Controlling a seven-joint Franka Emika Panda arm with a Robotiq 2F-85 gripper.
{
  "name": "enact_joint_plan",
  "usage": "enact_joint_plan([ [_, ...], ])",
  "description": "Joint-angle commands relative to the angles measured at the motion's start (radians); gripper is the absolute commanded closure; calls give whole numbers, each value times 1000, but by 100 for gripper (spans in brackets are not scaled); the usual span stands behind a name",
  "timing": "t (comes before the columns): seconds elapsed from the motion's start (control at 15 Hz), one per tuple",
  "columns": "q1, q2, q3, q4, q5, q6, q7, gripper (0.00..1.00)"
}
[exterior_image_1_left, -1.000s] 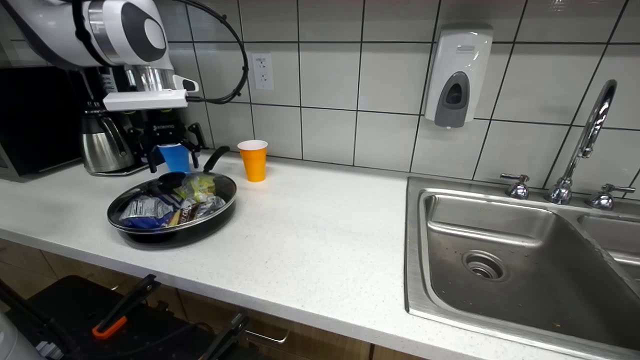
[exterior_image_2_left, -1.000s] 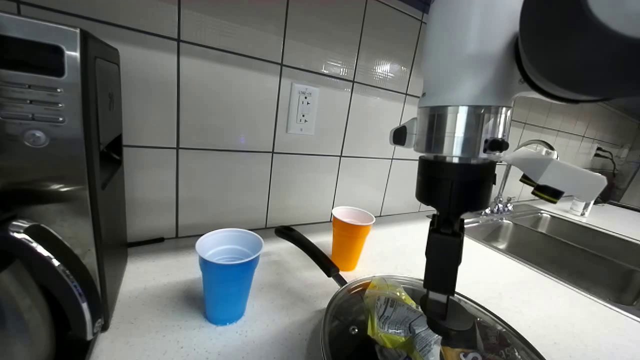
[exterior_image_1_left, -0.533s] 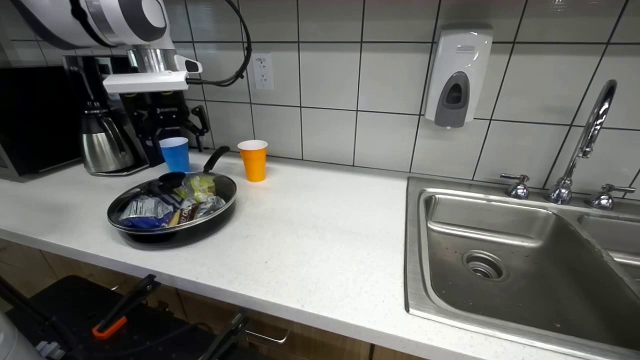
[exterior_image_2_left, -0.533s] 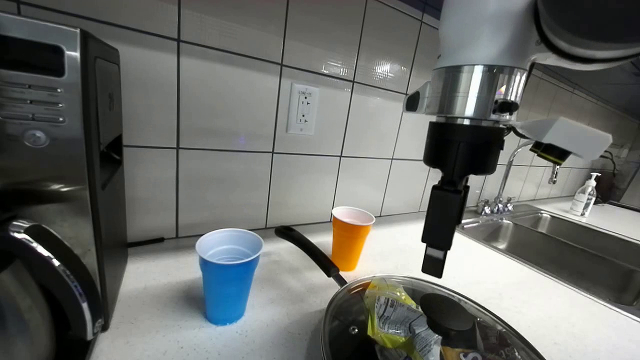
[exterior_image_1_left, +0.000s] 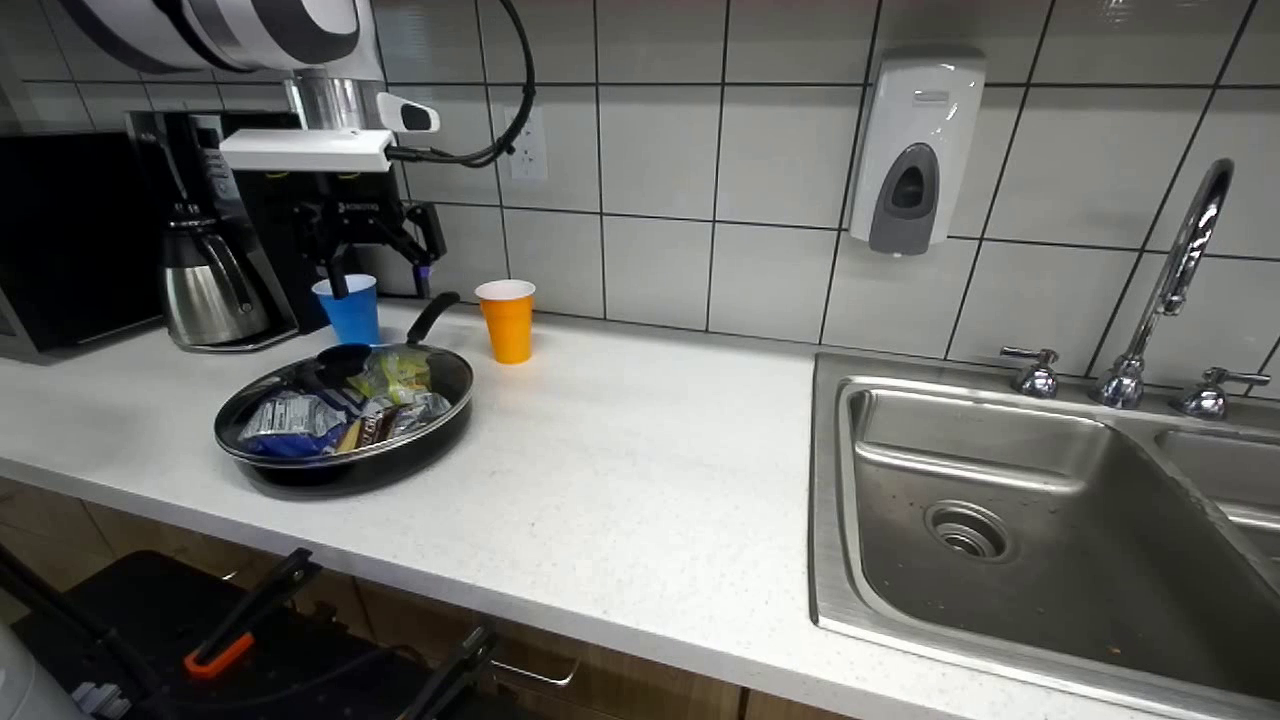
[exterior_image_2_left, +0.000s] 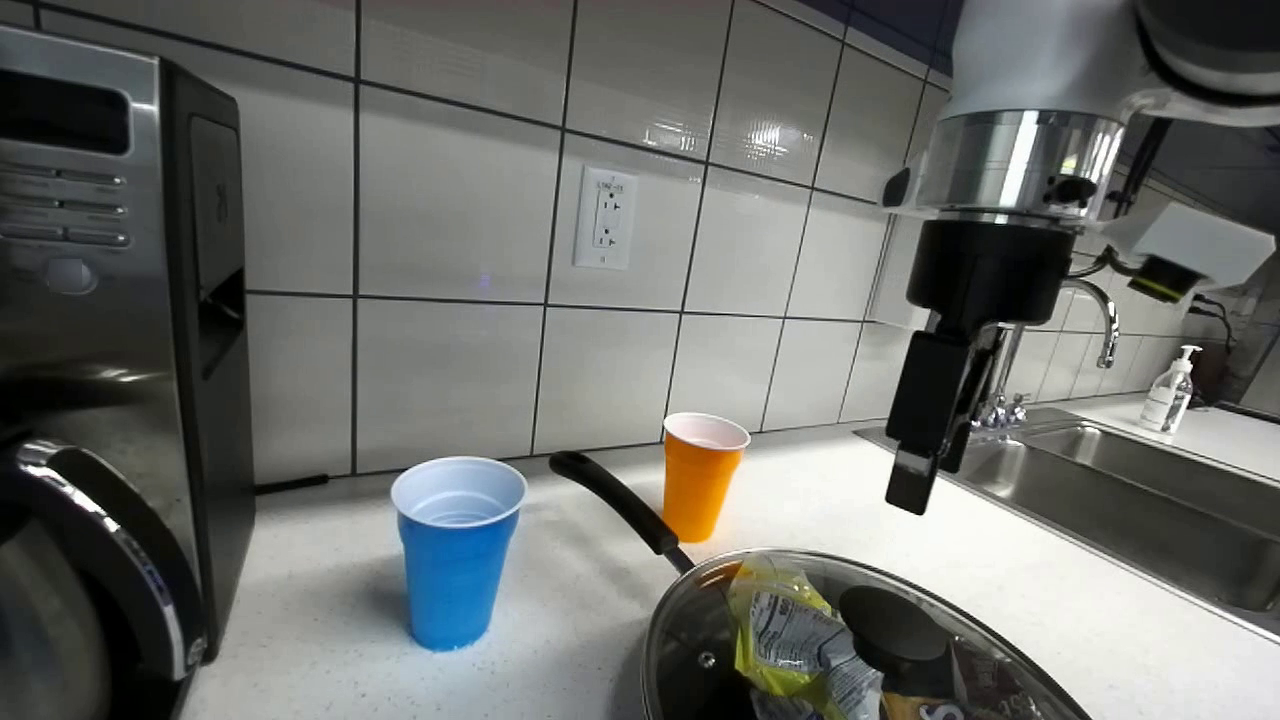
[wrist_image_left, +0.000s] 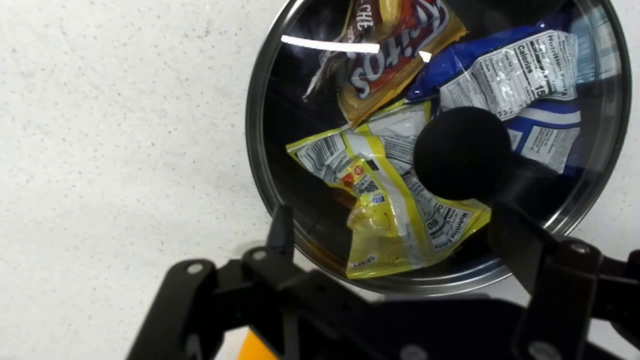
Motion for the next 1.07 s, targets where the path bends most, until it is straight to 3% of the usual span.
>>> enact_joint_plan([
  [0.0,-32,-114,-21,-102,25,33,32,0],
  [0.67,-76,-290,-106,-273,29,35,-6,0],
  [0.73,-71,-211,-92,-204,12,24,15,0],
  [1.0,-72,-247,-105,-244,13,24,13,0],
])
